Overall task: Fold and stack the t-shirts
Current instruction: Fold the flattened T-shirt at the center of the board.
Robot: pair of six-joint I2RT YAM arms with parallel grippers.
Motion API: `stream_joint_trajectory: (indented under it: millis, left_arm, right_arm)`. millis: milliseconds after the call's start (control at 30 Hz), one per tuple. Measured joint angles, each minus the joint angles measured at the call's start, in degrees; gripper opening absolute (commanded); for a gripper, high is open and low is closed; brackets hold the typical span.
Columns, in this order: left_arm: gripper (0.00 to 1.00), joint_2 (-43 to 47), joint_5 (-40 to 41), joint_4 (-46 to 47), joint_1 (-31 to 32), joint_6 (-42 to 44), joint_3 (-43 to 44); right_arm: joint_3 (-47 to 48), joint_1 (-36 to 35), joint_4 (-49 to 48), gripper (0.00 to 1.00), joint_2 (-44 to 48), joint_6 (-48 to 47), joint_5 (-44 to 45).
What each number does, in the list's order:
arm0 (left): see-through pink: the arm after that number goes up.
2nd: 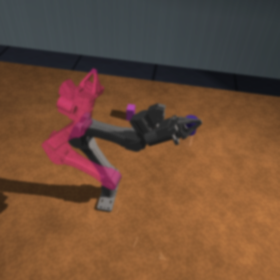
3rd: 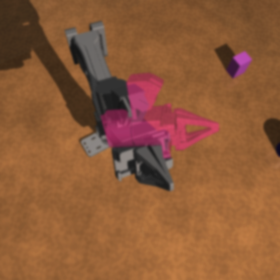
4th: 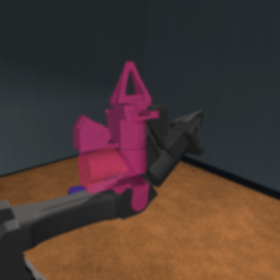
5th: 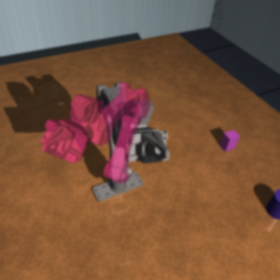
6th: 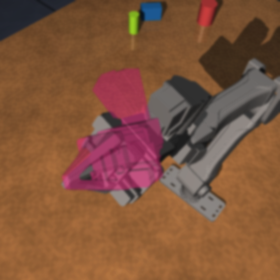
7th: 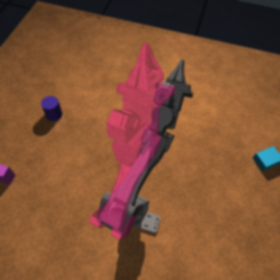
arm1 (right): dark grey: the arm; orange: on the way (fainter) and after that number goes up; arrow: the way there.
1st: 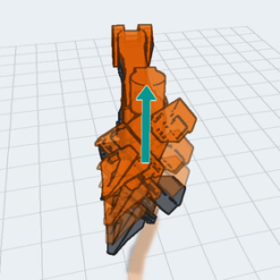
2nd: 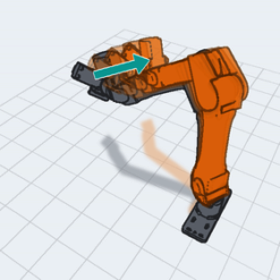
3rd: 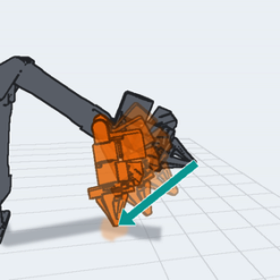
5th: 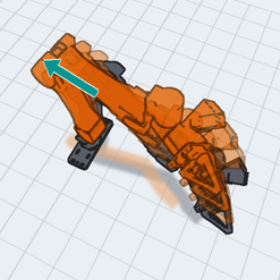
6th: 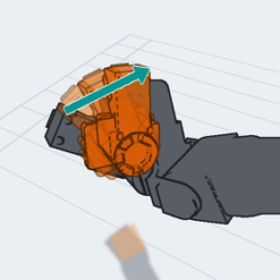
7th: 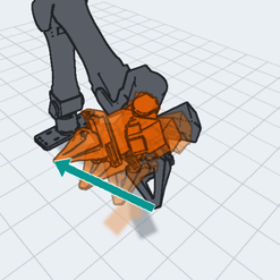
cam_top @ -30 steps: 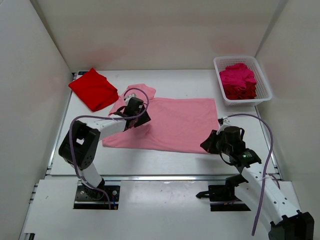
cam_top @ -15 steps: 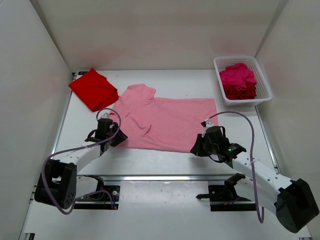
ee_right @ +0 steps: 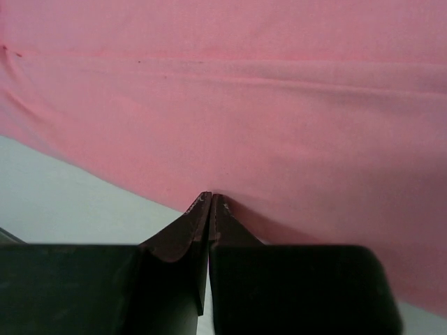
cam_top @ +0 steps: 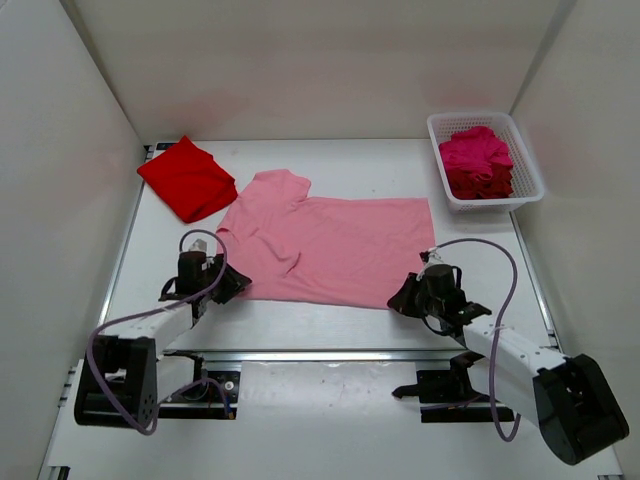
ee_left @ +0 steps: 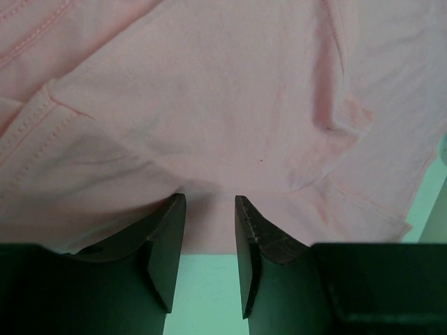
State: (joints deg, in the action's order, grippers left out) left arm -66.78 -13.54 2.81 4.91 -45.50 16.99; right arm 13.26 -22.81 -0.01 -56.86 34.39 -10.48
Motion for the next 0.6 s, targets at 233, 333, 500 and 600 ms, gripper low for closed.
stream_joint_trajectory:
  millis: [233, 333, 500, 600]
  left_arm:
    - [0.49, 11.10, -4.28, -6.08, -0.50, 1.16, -5.11]
    - [0.53, 18.03, -5.31, -12.09, -0.68, 2.60, -6.45]
    - [0.56, 28.74, -4.07, -22.80, 0.72, 3.74, -5.88]
    - [0.54, 27.12, -2.29, -26.51, 2.78, 4.24, -0.98]
  right_arm:
    - [-5.11, 4.02, 4.02, 0.00, 11.78, 2.43, -1.16]
    - [-5.84, 2.93, 8.57, 0.00, 16.85, 4.66, -0.74]
    - [-6.69, -4.94, 16.79, 0.00, 24.96, 9.03, 1.86]
    - [-4.70, -3.10, 20.65, 0.00, 25.59, 8.61, 1.73]
